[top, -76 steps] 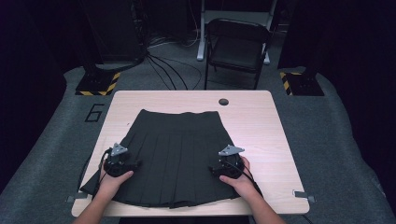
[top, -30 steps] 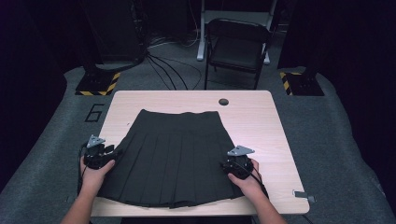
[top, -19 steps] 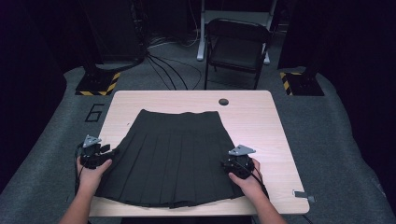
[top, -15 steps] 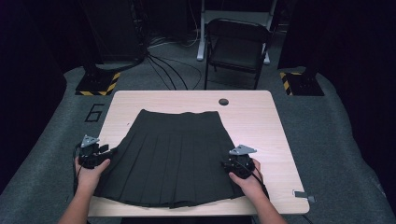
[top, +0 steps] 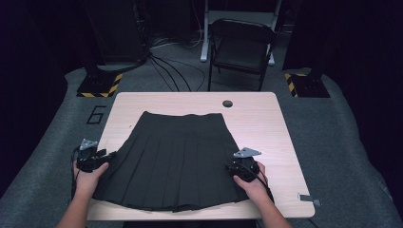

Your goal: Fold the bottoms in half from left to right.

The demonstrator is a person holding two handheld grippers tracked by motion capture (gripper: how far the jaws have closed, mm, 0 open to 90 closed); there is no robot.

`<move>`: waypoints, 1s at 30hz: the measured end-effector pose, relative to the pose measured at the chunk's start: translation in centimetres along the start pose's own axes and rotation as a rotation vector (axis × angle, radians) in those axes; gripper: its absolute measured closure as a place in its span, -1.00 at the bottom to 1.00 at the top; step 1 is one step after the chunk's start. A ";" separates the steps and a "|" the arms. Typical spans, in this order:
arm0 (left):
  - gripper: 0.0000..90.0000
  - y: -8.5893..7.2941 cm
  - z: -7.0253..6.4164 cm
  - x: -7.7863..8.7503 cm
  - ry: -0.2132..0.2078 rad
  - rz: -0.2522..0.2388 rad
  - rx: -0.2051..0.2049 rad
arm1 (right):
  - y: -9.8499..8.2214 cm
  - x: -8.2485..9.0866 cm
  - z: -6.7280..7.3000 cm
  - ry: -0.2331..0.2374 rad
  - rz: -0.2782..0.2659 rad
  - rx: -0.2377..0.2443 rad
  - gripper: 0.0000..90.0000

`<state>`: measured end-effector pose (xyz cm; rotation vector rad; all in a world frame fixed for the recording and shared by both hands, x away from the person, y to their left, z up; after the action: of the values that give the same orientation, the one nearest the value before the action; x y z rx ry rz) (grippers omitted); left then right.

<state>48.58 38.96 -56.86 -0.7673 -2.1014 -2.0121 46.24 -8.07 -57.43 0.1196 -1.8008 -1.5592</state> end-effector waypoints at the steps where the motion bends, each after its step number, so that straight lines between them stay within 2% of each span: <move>1: 0.04 -0.2 -0.1 0.0 -0.008 0.014 -0.007 | 0.0 0.0 -0.1 0.000 -0.001 0.009 0.19; 3: 0.03 -0.4 -0.3 -0.4 -0.011 0.013 -0.014 | -0.1 0.0 -0.1 0.002 0.004 0.015 0.18; 6: 0.03 -0.8 -0.6 -0.6 -0.018 0.047 -0.038 | -0.1 0.1 -0.2 0.002 0.006 0.015 0.18; 7: 0.03 -0.8 -0.7 -0.8 -0.016 0.039 -0.040 | -0.1 0.1 -0.2 0.000 0.007 0.010 0.18; 11: 0.04 -1.2 -1.0 -1.1 -0.017 0.059 -0.054 | -0.1 0.0 -0.2 0.006 0.008 0.009 0.17; 15: 0.05 -1.7 -1.3 -1.3 -0.030 0.095 -0.076 | -0.2 0.0 -0.2 0.002 0.007 0.012 0.16; 22: 0.08 -1.8 -1.5 -1.4 -0.037 0.070 -0.062 | -0.3 0.0 -0.2 -0.001 0.010 -0.002 0.15; 24: 0.09 -1.8 -1.5 -1.4 -0.036 0.068 -0.070 | -0.3 0.0 -0.2 0.003 0.016 -0.001 0.15; 30: 0.28 -1.8 -1.6 -1.4 -0.041 0.049 -0.071 | -0.4 0.0 -0.2 0.004 0.017 0.010 0.14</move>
<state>48.53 37.10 -58.94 -0.8699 -2.0218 -2.0725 46.25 -8.33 -57.77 0.1112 -1.8017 -1.5372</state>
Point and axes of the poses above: each handheld gripper's, and its own axes: x roughly backward along the jaws, y roughly out of its top, z roughly to its left, the point moved 10 cm from there along -x, roughly forward along the jaws, and after that the axes turned 14 degrees about -z, right-handed, at the moved point
